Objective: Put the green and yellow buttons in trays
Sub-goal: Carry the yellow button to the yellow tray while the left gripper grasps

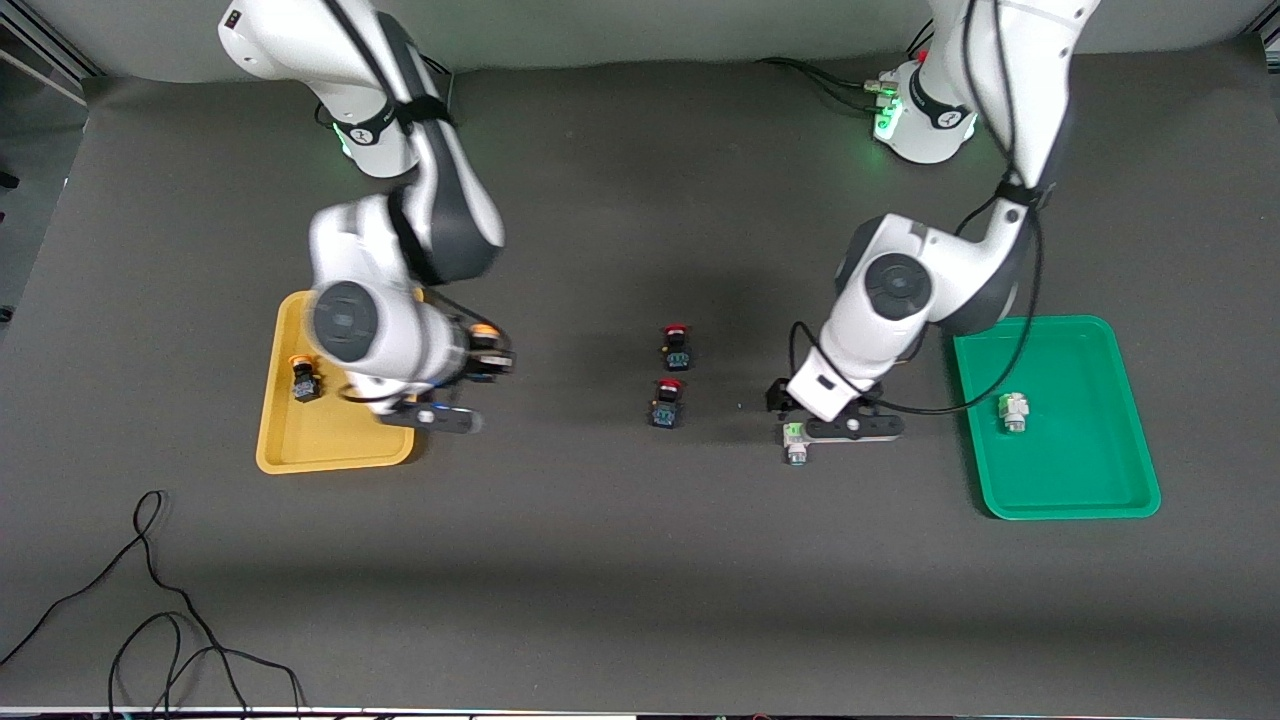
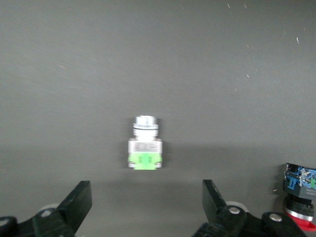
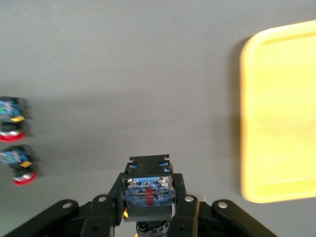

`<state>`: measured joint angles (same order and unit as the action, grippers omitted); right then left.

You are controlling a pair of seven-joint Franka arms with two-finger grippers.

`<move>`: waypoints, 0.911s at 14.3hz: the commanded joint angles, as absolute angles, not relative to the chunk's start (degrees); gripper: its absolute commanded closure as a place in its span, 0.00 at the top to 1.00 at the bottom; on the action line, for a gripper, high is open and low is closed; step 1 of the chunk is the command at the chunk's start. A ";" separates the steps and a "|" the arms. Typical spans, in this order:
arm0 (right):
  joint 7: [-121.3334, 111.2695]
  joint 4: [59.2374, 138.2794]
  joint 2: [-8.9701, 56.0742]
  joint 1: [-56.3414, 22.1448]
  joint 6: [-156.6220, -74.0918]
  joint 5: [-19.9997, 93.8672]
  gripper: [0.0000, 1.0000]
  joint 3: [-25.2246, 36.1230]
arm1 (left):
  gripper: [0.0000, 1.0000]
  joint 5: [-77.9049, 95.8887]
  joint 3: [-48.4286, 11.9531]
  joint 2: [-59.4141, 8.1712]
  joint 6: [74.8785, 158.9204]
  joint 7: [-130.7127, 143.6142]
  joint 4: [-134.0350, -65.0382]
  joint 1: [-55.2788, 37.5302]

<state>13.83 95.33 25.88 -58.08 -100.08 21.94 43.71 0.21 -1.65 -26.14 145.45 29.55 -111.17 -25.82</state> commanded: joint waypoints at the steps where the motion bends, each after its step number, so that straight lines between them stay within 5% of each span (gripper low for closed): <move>1: 0.68 97.29 23.64 -58.36 -96.43 18.98 0.00 50.15 | 1.00 -1.58 -0.09 -30.66 149.84 31.46 -110.13 -27.69; 5: -14.91 101.15 24.26 -53.11 -97.29 19.07 0.00 54.58 | 1.00 -4.56 0.17 -32.60 150.91 31.38 -110.21 -27.25; 8: -21.88 108.51 24.52 -49.93 -106.66 19.69 0.00 54.41 | 0.97 -6.41 1.14 -33.75 152.13 31.38 -110.21 -27.33; 13: -22.24 120.31 25.83 -50.54 -125.21 22.50 0.00 51.16 | 0.73 -6.50 1.23 -34.89 153.45 31.55 -109.86 -27.51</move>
<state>-21.35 116.88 25.35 -49.43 -119.34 20.94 52.16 -5.37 0.67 -33.87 152.34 30.10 -111.05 -26.68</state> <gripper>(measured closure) 0.595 0.163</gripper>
